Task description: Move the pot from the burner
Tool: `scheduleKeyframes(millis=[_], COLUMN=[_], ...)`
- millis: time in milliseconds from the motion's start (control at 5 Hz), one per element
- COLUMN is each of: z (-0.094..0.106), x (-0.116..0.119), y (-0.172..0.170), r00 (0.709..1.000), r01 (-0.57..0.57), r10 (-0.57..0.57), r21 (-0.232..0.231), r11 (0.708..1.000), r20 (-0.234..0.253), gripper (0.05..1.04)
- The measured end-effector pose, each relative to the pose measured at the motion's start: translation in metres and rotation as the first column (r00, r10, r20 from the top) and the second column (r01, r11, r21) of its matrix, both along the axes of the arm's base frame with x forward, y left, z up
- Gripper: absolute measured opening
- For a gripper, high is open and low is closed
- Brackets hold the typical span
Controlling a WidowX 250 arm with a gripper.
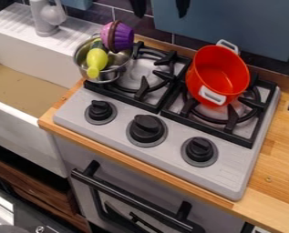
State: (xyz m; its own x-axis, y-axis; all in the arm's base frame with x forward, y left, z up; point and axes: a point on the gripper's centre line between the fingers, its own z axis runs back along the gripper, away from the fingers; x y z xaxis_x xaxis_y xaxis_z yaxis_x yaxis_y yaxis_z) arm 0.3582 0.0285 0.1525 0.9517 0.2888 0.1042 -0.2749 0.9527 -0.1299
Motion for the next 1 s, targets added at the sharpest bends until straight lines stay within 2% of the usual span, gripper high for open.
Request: scheduleKeyframes(millis=[200,400,800,1000], z=[-0.013,-0.018,-0.031,-0.048], x=[-0.001,0.001,0.006,0.007], y=[0.0,-0.012,-0.039,-0.054], r00=[0.999,0.999,0.995,0.992], r01=[-0.005,0.016,0.096,0.129], r10=[0.005,-0.016,-0.096,-0.13], r21=[-0.005,0.004,0.01,0.058], r11=[1.0,1.0,0.995,0.99], r20=[-0.038,-0.032,0.019,0.006], gripper=[0.999,0.999,0.999,0.999])
